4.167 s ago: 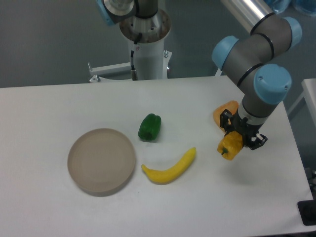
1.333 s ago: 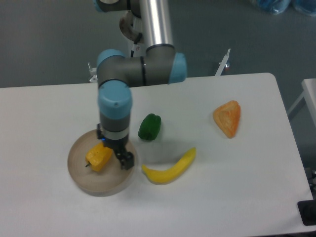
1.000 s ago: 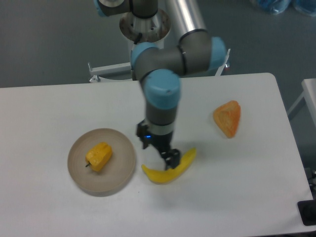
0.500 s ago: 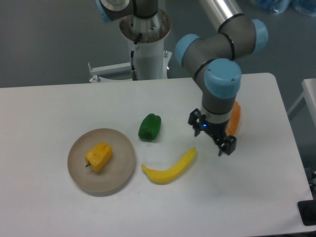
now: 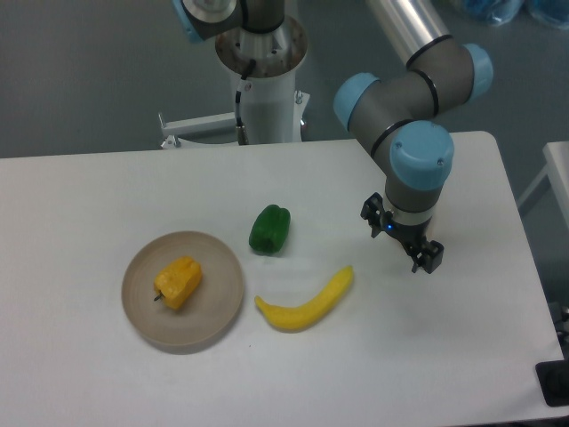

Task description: Place the yellow pepper on the plate

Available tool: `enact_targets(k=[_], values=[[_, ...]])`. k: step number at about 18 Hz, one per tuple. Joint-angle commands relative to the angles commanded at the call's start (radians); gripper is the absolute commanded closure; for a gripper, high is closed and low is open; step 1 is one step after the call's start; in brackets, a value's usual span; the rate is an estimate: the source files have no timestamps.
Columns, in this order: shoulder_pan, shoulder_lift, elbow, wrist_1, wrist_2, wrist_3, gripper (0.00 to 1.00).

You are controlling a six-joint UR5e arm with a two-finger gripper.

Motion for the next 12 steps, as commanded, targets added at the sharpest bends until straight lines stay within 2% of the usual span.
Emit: enact_targets(k=[3, 12], values=[[0.000, -0.005, 0.005, 0.002, -0.035, 0.000, 0.00], [0.000, -0.005, 0.005, 0.000, -0.035, 0.000, 0.00]])
